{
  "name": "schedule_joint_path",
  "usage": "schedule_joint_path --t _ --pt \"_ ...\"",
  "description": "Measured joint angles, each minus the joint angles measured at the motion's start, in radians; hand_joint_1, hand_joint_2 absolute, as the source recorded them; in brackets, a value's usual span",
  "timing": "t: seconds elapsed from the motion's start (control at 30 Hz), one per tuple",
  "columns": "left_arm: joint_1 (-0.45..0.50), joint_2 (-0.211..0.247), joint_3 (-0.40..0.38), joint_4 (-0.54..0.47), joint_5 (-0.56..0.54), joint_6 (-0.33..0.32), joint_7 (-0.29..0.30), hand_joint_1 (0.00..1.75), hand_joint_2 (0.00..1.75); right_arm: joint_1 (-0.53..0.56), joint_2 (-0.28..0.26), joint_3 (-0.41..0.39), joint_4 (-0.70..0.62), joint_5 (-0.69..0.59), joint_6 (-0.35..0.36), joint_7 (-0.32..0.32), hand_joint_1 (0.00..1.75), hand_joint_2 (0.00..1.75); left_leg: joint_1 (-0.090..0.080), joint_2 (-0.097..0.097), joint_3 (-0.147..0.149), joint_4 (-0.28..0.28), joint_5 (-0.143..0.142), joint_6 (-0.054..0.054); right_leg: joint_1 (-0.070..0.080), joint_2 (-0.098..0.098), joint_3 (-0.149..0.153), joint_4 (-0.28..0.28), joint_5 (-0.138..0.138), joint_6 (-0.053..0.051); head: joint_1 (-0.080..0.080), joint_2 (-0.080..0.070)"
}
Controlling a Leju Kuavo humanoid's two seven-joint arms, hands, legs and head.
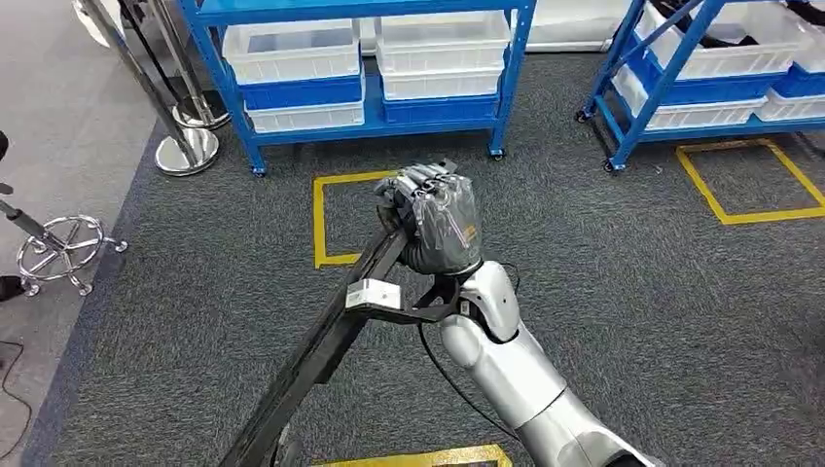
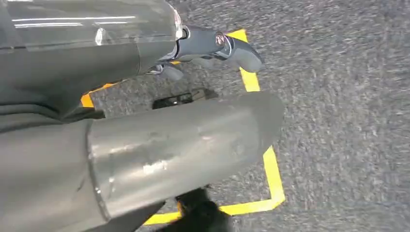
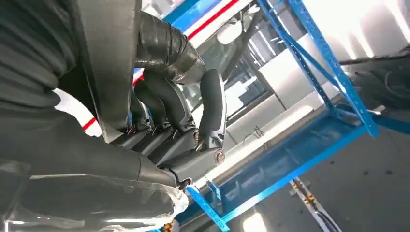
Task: Take the parts from the cabinet and place them on the table.
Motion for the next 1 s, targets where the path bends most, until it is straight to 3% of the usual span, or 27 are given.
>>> schedule_joint_path --t 0.03,0.1,0.13,0.17,0.2,0.27,0.3,0.33,0.4,0.43,0.47,0.5,0.53,0.57,0.63,0.67,0.7,0.73,0.77,0.83,0.87,0.93,0.97,1.0 --pt "0.0 -0.001 -0.001 0.0 -0.002 0.001 -0.001 0.0 0.0 -0.001 -0.001 0.002 -0.005 0.0 0.0 -0.003 1.75 1.75 0.0 0.001 -0.004 0.009 0.003 -0.006 0.002 0.001 0.007 -0.023 -0.023 -0.011 -0.001 0.0" --pt "0.0 -0.001 -0.002 0.0 -0.007 0.002 -0.001 0.0 0.0 0.001 -0.003 0.004 -0.005 0.0 0.0 -0.007 1.75 1.75 0.005 0.003 -0.007 0.008 0.014 -0.021 0.007 0.004 -0.002 -0.019 -0.017 -0.023 0.0 0.0" --pt "0.001 -0.001 -0.002 0.0 -0.007 0.002 -0.001 0.0 0.0 0.0 -0.005 0.004 -0.005 0.0 0.0 -0.008 1.75 1.75 0.006 0.006 -0.01 0.01 0.015 -0.026 0.004 0.005 -0.003 -0.025 -0.009 -0.035 0.0 0.0" --pt "0.002 -0.001 -0.003 0.0 -0.008 0.002 -0.001 0.0 0.0 0.0 -0.005 0.005 -0.005 0.001 0.0 -0.01 1.75 1.75 0.01 0.001 -0.018 0.024 -0.003 -0.033 0.002 0.005 -0.005 -0.026 -0.002 -0.043 0.0 0.0" --pt "0.003 -0.002 -0.005 0.0 -0.008 0.002 -0.001 0.0 0.0 0.0 -0.005 0.006 -0.008 0.003 0.0 -0.01 1.75 1.75 0.011 -0.003 -0.035 0.065 -0.045 -0.039 0.001 0.008 -0.013 -0.026 0.004 -0.05 -0.001 0.0" --pt "0.004 -0.002 -0.007 0.0 -0.009 0.002 0.0 0.0 0.0 0.0 -0.006 0.01 -0.008 0.007 0.0 -0.01 1.75 1.75 0.014 -0.004 -0.094 0.221 -0.136 -0.046 0.005 0.017 -0.028 -0.025 0.015 -0.055 0.0 0.0" --pt "0.005 -0.002 -0.007 0.0 -0.009 0.002 0.0 0.0 0.0 0.001 -0.008 0.012 -0.008 0.008 0.0 -0.011 1.75 1.75 0.014 -0.004 -0.118 0.291 -0.161 -0.048 0.006 0.023 -0.035 -0.024 0.02 -0.055 0.0 0.0" --pt "0.006 -0.002 -0.008 0.0 -0.011 0.002 0.001 0.0 0.0 0.003 -0.01 0.013 -0.008 0.01 0.0 -0.011 1.75 1.75 0.014 -0.004 -0.124 0.318 -0.161 -0.048 0.007 0.029 -0.041 -0.023 0.024 -0.054 -0.001 0.0" --pt "0.007 -0.002 -0.01 0.0 -0.012 0.002 0.002 0.0 0.0 0.004 -0.012 0.013 -0.008 0.01 0.0 -0.011 1.75 1.75 0.014 -0.005 -0.105 0.296 -0.138 -0.045 0.007 0.039 -0.046 -0.022 0.028 -0.052 0.0 0.0" --pt "0.007 -0.003 -0.011 0.0 -0.013 0.002 0.003 0.0 0.0 0.004 -0.014 0.014 -0.008 0.01 0.0 -0.011 1.75 1.75 0.014 -0.008 -0.07 0.241 -0.105 -0.041 0.007 0.048 -0.048 -0.02 0.03 -0.051 -0.001 0.0" --pt "0.006 -0.003 -0.014 0.0 -0.014 0.002 0.003 0.0 0.0 0.003 -0.016 0.015 -0.01 0.01 0.0 -0.011 1.75 1.75 0.013 -0.018 -0.015 0.151 -0.064 -0.034 0.009 0.058 -0.048 -0.019 0.032 -0.049 -0.001 0.0" --pt "0.006 -0.003 -0.016 0.0 -0.015 0.002 0.003 0.0 0.0 0.002 -0.016 0.015 -0.014 0.01 0.0 -0.011 1.75 1.75 0.012 -0.047 0.038 0.057 -0.034 -0.022 0.009 0.067 -0.048 -0.019 0.033 -0.047 0.0 0.0" --pt "0.005 -0.002 -0.017 0.0 -0.015 0.003 0.003 0.0 0.0 0.001 -0.017 0.015 -0.016 0.01 0.0 -0.011 1.75 1.75 0.018 -0.1 0.059 0.023 -0.061 -0.01 0.004 0.072 -0.053 -0.021 0.036 -0.042 0.001 0.0" --pt "0.005 -0.004 -0.017 0.0 -0.015 0.003 0.003 0.0 0.0 -0.003 -0.018 0.016 -0.016 0.01 0.001 -0.011 1.75 1.75 0.014 -0.106 0.066 0.006 -0.05 -0.01 0.0 0.083 -0.057 -0.02 0.041 -0.035 -0.001 0.0" --pt "0.01 -0.004 -0.017 0.0 -0.016 0.003 0.005 0.0 0.0 -0.003 -0.019 0.019 -0.016 0.01 0.001 -0.011 1.75 1.75 0.007 -0.087 0.068 0.001 -0.047 -0.007 -0.009 0.101 -0.062 -0.027 0.052 -0.019 -0.002 0.0" --pt "0.01 -0.004 -0.018 0.0 -0.015 0.003 0.005 0.0 0.0 -0.003 -0.02 0.019 -0.017 0.01 0.0 -0.011 1.75 1.75 0.007 -0.072 0.073 -0.013 -0.044 -0.003 -0.006 0.114 -0.064 -0.032 0.057 -0.011 0.0 0.0" --pt "0.009 -0.008 -0.019 0.0 -0.016 0.003 0.005 0.0 0.0 -0.002 -0.024 0.019 -0.019 0.01 0.0 -0.011 1.75 1.75 0.023 -0.053 0.08 -0.034 -0.032 0.001 -0.002 0.094 -0.066 -0.02 0.047 -0.01 -0.001 0.0" --pt "0.006 -0.009 -0.02 0.0 -0.015 0.003 0.003 0.0 0.0 -0.006 -0.027 0.02 -0.025 0.01 0.001 -0.01 1.75 1.75 0.018 -0.043 0.084 -0.043 -0.028 0.006 0.004 0.047 -0.084 0.009 0.025 -0.005 0.001 0.0" --pt "0.003 -0.009 -0.022 0.0 -0.015 0.003 0.003 0.0 0.0 -0.01 -0.029 0.021 -0.028 0.009 0.002 -0.007 1.75 1.75 0.017 -0.032 0.081 -0.043 -0.027 0.007 0.004 0.03 -0.117 0.071 -0.013 -0.003 0.0 0.0" --pt "0.003 -0.009 -0.023 0.0 -0.015 0.005 0.002 0.0 0.0 -0.009 -0.032 0.023 -0.031 0.005 0.007 -0.001 1.75 1.75 0.016 -0.004 0.078 -0.039 -0.029 0.01 0.002 0.019 -0.185 0.209 -0.069 0.003 0.0 0.0" --pt "0.003 -0.008 -0.023 0.0 -0.014 0.005 0.002 0.0 0.0 -0.008 -0.036 0.024 -0.031 0.002 0.01 0.001 1.75 1.75 0.016 0.01 0.076 -0.037 -0.03 0.01 0.001 0.017 -0.203 0.242 -0.071 0.005 0.0 0.0" --pt "0.002 -0.008 -0.023 0.0 -0.011 0.008 0.002 0.0 0.0 -0.008 -0.042 0.028 -0.032 -0.004 0.016 0.004 1.75 1.75 0.016 0.033 0.071 -0.028 -0.034 0.008 -0.004 0.009 -0.176 0.188 -0.023 0.009 0.0 0.0" --pt "0.004 -0.008 -0.023 0.0 -0.01 0.009 0.001 0.0 0.0 -0.008 -0.042 0.029 -0.033 -0.006 0.018 0.004 1.75 1.75 0.017 0.046 0.069 -0.02 -0.038 0.004 -0.007 -0.002 -0.129 0.107 0.02 0.01 0.0 0.0" --pt "0.004 -0.008 -0.023 0.0 -0.008 0.009 0.0 0.0 0.0 -0.008 -0.042 0.032 -0.035 -0.006 0.019 0.004 1.75 1.75 0.017 0.055 0.068 -0.011 -0.044 -0.001 -0.007 -0.028 -0.084 0.029 0.051 0.01 0.0 0.0"
